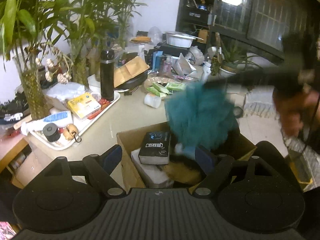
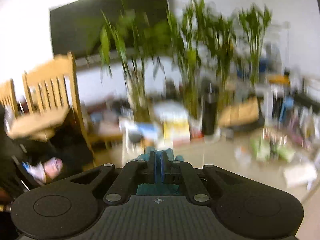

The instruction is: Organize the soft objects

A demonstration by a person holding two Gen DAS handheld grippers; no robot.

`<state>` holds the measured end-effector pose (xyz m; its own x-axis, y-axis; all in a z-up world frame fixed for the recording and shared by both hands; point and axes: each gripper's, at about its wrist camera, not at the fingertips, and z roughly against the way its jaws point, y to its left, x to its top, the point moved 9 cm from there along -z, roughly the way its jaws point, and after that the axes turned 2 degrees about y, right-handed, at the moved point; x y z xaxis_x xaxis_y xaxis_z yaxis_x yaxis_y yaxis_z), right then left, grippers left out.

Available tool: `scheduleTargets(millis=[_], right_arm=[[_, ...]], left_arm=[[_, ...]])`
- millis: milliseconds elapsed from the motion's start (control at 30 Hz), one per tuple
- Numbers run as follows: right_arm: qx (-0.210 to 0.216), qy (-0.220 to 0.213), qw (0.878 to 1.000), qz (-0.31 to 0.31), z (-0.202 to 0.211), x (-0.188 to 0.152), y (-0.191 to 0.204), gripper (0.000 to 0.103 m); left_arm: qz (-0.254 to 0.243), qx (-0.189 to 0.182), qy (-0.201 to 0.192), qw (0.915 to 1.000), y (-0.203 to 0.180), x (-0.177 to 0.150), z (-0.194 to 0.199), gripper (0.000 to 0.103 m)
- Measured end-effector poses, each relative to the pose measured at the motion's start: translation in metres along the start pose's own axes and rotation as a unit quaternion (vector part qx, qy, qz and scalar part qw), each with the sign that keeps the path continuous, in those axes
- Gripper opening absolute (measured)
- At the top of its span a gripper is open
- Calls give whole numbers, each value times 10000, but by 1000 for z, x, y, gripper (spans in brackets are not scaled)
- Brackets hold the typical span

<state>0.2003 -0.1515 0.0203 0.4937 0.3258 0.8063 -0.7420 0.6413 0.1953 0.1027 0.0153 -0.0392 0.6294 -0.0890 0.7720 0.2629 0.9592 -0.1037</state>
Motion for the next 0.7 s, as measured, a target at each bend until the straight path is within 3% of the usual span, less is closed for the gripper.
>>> scheduleTargets(millis=[100, 233, 300, 333, 400, 433, 467, 633, 700], right_arm=[[-158, 274, 9994, -161, -15, -24, -5, 6], [-310, 394, 9984, -259, -16, -26, -10, 8], [-346, 331, 9986, -205, -12, -21, -8, 13], [-331, 273, 9989, -199, -8, -19, -7, 21], [-249, 116, 9993, -258, 1, -14, -7, 51], [-256, -17, 9993, -278, 9, -11, -6, 77], [-275, -121, 9992, -267, 16, -8, -7, 92], [-433, -286, 9985, -183, 39, -10, -2, 103], [-502, -279, 9981, -209, 45, -15, -2, 103]], left_arm=[[103, -8, 36, 9999, 3, -2, 0, 80], [139, 57, 41, 9999, 4, -4, 0, 80], [173, 173, 7, 9997, 5, -4, 0, 80], [192, 238, 1, 9995, 5, -4, 0, 80], [230, 289, -9, 9993, 6, -4, 1, 80], [263, 294, -20, 9992, 6, -4, 2, 80], [281, 298, -26, 9992, 5, -4, 3, 80], [253, 557, -84, 9981, 6, -2, 8, 80], [241, 637, -163, 9975, 5, 1, 10, 80]])
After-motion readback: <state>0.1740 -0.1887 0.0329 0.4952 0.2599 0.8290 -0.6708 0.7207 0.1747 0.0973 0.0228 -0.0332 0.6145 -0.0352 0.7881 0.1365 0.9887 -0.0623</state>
